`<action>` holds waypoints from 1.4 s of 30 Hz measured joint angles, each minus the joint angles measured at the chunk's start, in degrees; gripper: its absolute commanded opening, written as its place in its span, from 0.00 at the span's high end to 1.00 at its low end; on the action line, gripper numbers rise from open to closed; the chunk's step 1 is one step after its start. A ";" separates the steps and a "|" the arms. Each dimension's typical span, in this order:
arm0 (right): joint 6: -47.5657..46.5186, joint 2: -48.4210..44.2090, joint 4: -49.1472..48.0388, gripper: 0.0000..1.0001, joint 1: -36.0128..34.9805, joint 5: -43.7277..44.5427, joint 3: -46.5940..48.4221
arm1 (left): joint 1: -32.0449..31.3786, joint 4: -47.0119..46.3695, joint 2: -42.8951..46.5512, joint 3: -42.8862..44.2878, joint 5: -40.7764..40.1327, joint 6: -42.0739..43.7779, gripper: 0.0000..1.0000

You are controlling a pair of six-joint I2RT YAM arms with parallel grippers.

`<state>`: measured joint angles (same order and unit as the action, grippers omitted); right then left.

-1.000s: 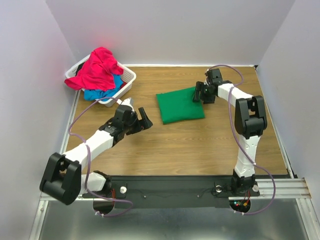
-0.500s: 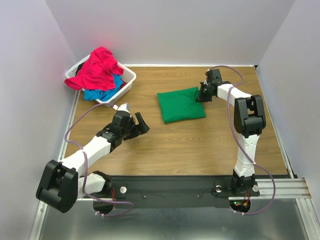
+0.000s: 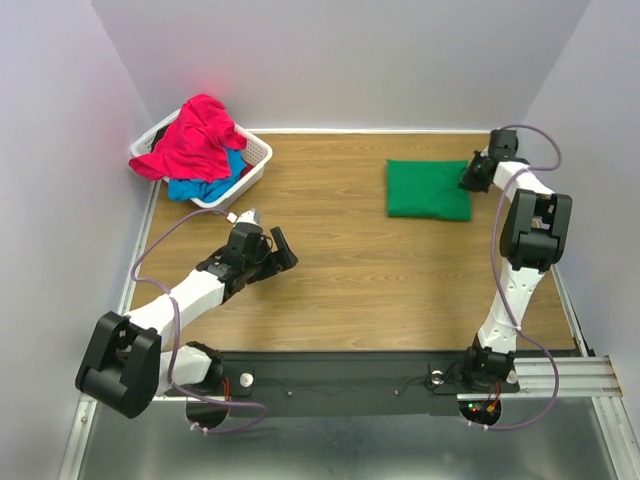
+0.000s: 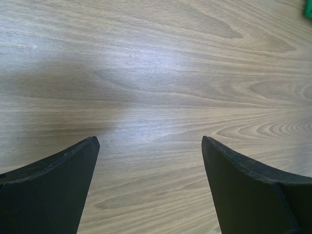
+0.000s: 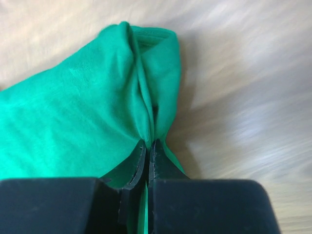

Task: Fold and stack the t-shirts
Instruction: Neatly place the folded tshirt to the corner

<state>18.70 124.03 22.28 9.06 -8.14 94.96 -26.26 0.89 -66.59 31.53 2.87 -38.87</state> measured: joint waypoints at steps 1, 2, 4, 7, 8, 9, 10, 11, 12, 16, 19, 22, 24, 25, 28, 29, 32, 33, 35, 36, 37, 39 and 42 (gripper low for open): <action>-1.20 0.46 -0.15 1.00 1.29 0.00 1.49 | 0.00 0.02 -0.81 0.15 -0.07 0.02 0.01; -1.95 0.68 -0.35 1.00 2.01 0.00 2.34 | 0.00 0.07 -1.51 0.35 -0.09 0.02 0.02; -3.63 0.76 -0.66 1.00 2.99 0.13 3.10 | 0.00 0.20 -3.30 1.14 -0.09 0.04 0.02; -5.97 0.72 -0.61 1.00 4.09 -0.59 2.56 | 0.00 0.22 -5.31 2.54 -0.04 0.17 0.02; -6.78 0.72 -0.44 1.00 4.50 -1.55 2.05 | 0.00 0.20 -5.64 2.91 -0.04 0.31 0.02; -7.63 0.70 -0.20 0.99 5.33 -2.51 1.62 | 0.00 0.20 -6.10 3.45 0.00 0.50 0.02; -8.13 0.70 0.11 1.00 5.97 -3.15 1.62 | 0.00 0.20 -6.58 4.02 0.04 0.70 0.02; -8.92 0.70 0.50 1.00 6.93 -4.20 1.62 | 0.00 0.17 -6.97 4.39 0.11 0.92 0.02; -9.86 0.68 0.90 1.00 8.26 -4.92 1.64 | 0.00 0.17 -7.32 4.76 0.11 1.05 0.02; -15.78 0.59 4.46 1.00 12.37 -6.69 3.13 | 0.00 0.20 -8.59 6.10 0.55 1.88 0.01; -20.72 0.59 10.21 1.00 14.95 -6.45 6.58 | 0.00 0.17 -10.08 7.10 1.11 2.64 0.02; -23.71 0.61 13.60 1.00 16.11 -5.07 10.01 | 0.00 0.20 -11.65 8.13 1.46 3.32 0.02; -25.03 0.94 15.45 1.00 16.35 -3.13 12.66 | 0.00 0.28 -12.44 8.83 1.55 3.69 0.02; -25.64 1.70 16.09 1.00 16.37 -1.99 14.45 | 0.00 0.28 -12.79 9.20 1.60 3.93 0.02; -26.91 3.76 16.70 0.99 16.37 -0.50 17.92 | 0.00 0.26 -13.20 9.92 1.57 4.37 0.02; -27.39 4.55 16.81 0.93 16.37 0.24 18.97 | 0.00 0.31 -13.20 9.99 1.55 4.48 0.02; -27.85 6.64 17.57 0.55 16.33 2.19 21.03 | 0.00 0.44 -13.20 10.03 1.55 4.61 0.02; -28.04 7.15 17.77 0.50 16.33 2.86 21.44 | 0.00 0.63 -13.20 10.10 1.51 4.61 0.02; -28.04 7.58 17.97 0.44 16.33 3.76 21.68 | 0.00 0.94 -13.20 10.14 1.38 4.66 0.02; -28.13 7.58 18.12 0.42 16.37 3.85 21.68 | 0.00 1.27 -13.18 10.19 1.29 4.74 0.02; -28.09 7.58 18.25 0.38 16.37 3.87 21.68 | 0.00 1.62 -13.11 10.25 1.20 4.81 0.02; -27.96 7.58 18.27 0.23 16.37 3.74 21.90 | 0.00 2.27 -12.68 10.29 1.14 4.87 0.02; -27.26 7.45 18.32 0.00 16.37 2.27 21.99 | 0.00 3.34 -10.71 10.34 1.07 4.94 0.02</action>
<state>-8.56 131.48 40.60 25.43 -5.87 116.95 -26.26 4.23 -77.30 41.87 3.95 -33.93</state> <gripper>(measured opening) 0.802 0.985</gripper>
